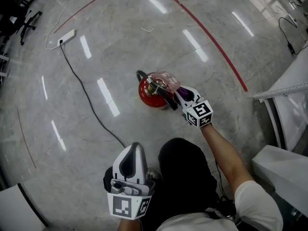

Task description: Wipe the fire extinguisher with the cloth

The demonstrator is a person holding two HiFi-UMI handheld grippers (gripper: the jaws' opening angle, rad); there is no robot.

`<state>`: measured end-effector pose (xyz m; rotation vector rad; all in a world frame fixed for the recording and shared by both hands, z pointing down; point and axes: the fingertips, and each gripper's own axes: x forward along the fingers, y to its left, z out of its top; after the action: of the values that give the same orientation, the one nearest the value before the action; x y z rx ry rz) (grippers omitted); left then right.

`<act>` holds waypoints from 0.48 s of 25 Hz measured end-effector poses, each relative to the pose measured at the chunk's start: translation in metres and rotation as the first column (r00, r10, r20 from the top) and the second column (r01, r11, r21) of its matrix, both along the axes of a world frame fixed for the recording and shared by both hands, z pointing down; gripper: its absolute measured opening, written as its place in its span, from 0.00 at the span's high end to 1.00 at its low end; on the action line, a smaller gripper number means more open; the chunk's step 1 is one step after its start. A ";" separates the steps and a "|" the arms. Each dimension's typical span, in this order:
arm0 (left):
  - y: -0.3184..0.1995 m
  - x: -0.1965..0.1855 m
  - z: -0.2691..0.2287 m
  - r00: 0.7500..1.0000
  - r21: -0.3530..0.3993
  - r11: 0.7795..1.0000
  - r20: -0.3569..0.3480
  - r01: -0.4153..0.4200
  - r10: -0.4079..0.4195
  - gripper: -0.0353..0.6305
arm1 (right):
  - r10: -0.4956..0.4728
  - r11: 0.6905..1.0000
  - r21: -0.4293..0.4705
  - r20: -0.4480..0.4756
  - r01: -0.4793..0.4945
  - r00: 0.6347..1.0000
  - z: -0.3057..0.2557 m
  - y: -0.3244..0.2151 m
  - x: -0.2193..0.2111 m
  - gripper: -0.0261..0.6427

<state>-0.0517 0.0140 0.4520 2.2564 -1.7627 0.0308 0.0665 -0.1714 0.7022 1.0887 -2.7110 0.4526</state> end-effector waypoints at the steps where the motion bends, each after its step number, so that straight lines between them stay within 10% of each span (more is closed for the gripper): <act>1: 0.000 -0.001 0.001 1.000 -0.001 1.000 -0.001 0.001 -0.001 0.94 | 0.003 1.000 -0.006 -0.004 -0.003 1.000 0.005 0.000 0.000 0.86; 12: 0.003 -0.002 0.012 1.000 -0.020 1.000 -0.002 -0.007 0.007 0.94 | 0.015 0.996 -0.089 -0.042 -0.019 0.999 0.069 0.007 0.001 0.86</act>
<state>-0.0542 0.0171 0.4639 2.2482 -1.7459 0.0477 0.0673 -0.1642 0.7716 1.0861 -2.6211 0.5423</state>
